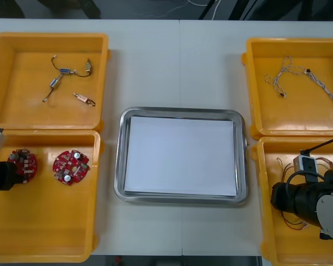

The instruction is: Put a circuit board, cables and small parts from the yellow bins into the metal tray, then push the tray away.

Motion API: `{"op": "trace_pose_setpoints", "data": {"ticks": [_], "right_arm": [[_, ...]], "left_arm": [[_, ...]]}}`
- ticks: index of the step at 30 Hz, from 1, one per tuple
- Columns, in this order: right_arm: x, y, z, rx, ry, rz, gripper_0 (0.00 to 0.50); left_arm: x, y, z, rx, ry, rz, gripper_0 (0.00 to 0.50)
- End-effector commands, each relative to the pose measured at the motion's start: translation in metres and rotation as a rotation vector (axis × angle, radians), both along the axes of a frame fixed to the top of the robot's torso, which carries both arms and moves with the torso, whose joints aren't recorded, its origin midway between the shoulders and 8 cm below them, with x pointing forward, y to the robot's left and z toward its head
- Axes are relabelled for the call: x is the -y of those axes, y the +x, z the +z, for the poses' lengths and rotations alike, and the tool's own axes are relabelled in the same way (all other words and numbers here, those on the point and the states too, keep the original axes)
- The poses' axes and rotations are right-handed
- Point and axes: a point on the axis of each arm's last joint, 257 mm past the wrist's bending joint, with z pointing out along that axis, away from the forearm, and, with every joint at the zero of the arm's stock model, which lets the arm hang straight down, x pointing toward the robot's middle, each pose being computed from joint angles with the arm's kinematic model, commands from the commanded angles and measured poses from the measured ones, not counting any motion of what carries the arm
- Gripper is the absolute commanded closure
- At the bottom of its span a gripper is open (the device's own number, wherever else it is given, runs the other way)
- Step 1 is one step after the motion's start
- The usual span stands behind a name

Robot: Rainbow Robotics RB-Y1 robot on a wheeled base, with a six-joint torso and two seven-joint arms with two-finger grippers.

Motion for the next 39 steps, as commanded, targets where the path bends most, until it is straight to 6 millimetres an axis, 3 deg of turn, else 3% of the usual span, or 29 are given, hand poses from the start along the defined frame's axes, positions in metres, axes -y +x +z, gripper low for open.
{"op": "trace_pose_setpoints", "data": {"ticks": [1, 6, 21, 39], "right_arm": [[0.011, -0.012, 0.005, -0.01, 0.007, -0.044, 0.5], [0.029, -0.022, 0.03, -0.036, -0.031, -0.052, 0.5], [0.041, -0.038, 0.103, -0.049, -0.022, -0.041, 0.5], [0.069, -0.044, 0.163, -0.006, -0.098, 0.057, 0.5]], "left_arm": [[-0.007, 0.012, 0.038, 0.055, 0.071, -0.095, 0.5], [0.006, -0.002, 0.038, 0.045, 0.055, -0.115, 0.5], [0.024, -0.05, 0.017, -0.001, 0.069, -0.152, 0.5], [0.035, -0.068, -0.02, -0.01, 0.088, -0.186, 0.5]]}}
